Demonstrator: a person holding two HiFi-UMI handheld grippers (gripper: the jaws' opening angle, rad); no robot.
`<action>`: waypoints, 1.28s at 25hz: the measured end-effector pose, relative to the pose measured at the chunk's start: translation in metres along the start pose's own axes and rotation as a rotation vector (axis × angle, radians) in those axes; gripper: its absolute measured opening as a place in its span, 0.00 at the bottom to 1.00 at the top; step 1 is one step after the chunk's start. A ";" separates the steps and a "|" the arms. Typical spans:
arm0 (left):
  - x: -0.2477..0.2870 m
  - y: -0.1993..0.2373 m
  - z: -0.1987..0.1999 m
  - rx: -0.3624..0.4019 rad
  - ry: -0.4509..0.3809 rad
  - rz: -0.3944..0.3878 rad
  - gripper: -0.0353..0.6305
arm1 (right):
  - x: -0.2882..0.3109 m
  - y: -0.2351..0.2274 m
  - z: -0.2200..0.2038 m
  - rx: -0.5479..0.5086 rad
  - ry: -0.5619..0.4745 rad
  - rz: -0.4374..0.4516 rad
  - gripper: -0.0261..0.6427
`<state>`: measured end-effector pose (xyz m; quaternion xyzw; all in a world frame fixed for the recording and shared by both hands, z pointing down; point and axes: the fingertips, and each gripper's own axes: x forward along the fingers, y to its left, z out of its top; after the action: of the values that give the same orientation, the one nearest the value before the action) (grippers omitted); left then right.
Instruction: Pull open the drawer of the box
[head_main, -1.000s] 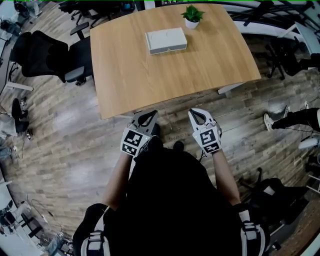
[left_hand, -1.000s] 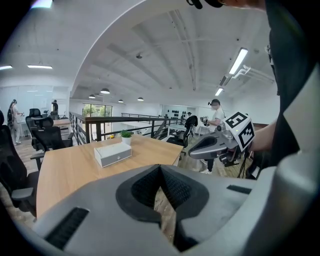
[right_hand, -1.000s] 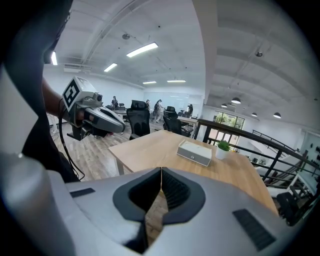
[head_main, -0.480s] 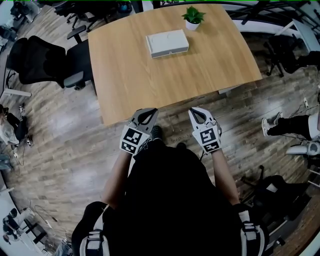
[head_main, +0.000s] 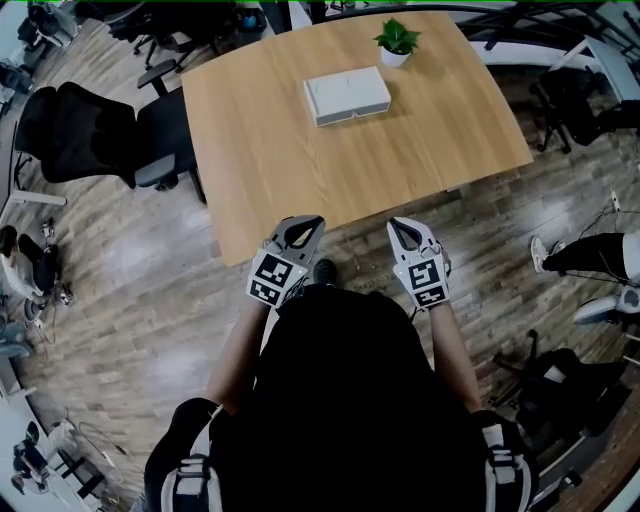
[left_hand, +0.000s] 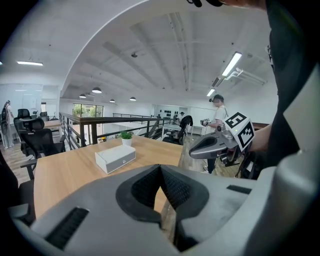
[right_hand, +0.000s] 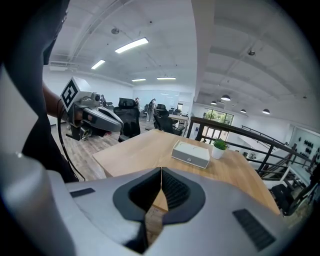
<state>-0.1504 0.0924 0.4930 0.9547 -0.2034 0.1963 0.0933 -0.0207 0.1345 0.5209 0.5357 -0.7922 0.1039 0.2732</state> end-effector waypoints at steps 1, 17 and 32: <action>0.001 0.004 0.000 0.002 0.003 -0.002 0.09 | 0.003 0.000 0.001 0.003 0.001 -0.002 0.08; -0.009 0.053 -0.003 0.026 0.010 -0.040 0.09 | 0.046 0.010 0.023 0.049 0.008 -0.044 0.08; -0.019 0.065 -0.018 0.018 0.016 -0.028 0.09 | 0.060 0.023 0.024 0.033 0.021 -0.029 0.08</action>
<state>-0.1999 0.0455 0.5075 0.9566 -0.1876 0.2043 0.0890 -0.0655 0.0855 0.5363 0.5506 -0.7795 0.1185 0.2742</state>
